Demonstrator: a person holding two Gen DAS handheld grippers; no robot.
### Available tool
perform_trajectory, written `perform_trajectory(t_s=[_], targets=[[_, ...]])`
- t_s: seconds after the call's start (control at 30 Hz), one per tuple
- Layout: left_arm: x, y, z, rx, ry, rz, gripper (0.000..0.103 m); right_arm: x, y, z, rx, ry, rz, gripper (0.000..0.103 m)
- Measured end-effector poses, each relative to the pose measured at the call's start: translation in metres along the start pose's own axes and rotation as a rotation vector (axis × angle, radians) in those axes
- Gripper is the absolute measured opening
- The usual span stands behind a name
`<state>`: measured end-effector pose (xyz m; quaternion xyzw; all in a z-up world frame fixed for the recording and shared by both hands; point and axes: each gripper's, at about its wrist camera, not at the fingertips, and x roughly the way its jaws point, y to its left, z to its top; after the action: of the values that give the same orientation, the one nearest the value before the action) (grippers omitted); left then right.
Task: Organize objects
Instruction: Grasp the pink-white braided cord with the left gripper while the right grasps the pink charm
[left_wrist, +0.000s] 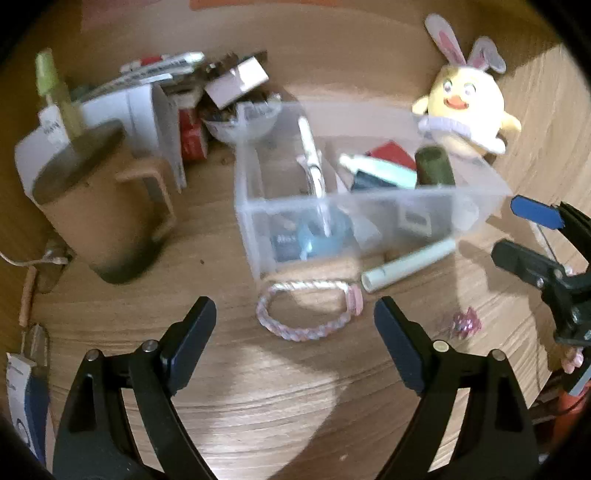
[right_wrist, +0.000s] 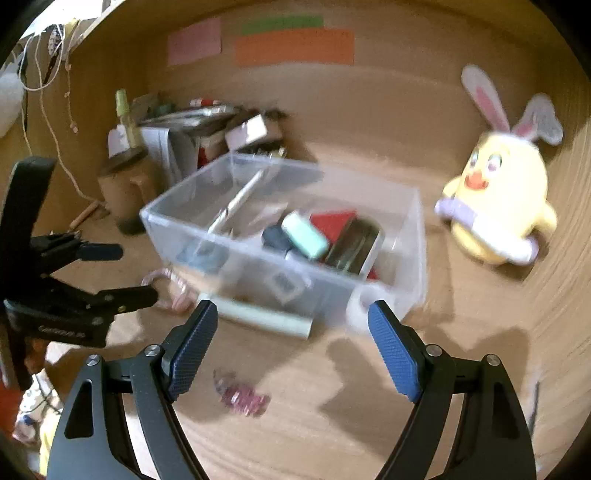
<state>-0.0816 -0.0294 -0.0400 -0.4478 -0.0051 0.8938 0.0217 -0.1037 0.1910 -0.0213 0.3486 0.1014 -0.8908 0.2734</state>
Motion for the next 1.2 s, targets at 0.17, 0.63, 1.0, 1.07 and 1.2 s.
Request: perform_trajectory(t_s=[0.17, 0.63, 1.0, 1.07, 1.2], targets=[[0.017, -0.005, -0.003, 0.015, 0.050, -0.004, 0.089, 0.005, -0.002, -0.023, 0.042, 0.056, 0.032, 0.081], [0.039, -0.015, 0.000, 0.015, 0.086, 0.023, 0.096, 0.023, 0.018, -0.052, -0.014, 0.151, 0.078, 0.051], [0.029, -0.013, -0.006, -0.012, 0.040, 0.030, 0.065, 0.019, 0.023, -0.054, -0.027, 0.125, 0.073, 0.028], [0.028, -0.011, -0.005, -0.012, 0.031, 0.027, 0.056, 0.019, 0.022, -0.053, -0.017, 0.120, 0.073, 0.028], [0.024, -0.009, -0.006, -0.010, 0.016, 0.025, 0.033, 0.014, 0.020, -0.049, -0.008, 0.097, 0.076, 0.028]])
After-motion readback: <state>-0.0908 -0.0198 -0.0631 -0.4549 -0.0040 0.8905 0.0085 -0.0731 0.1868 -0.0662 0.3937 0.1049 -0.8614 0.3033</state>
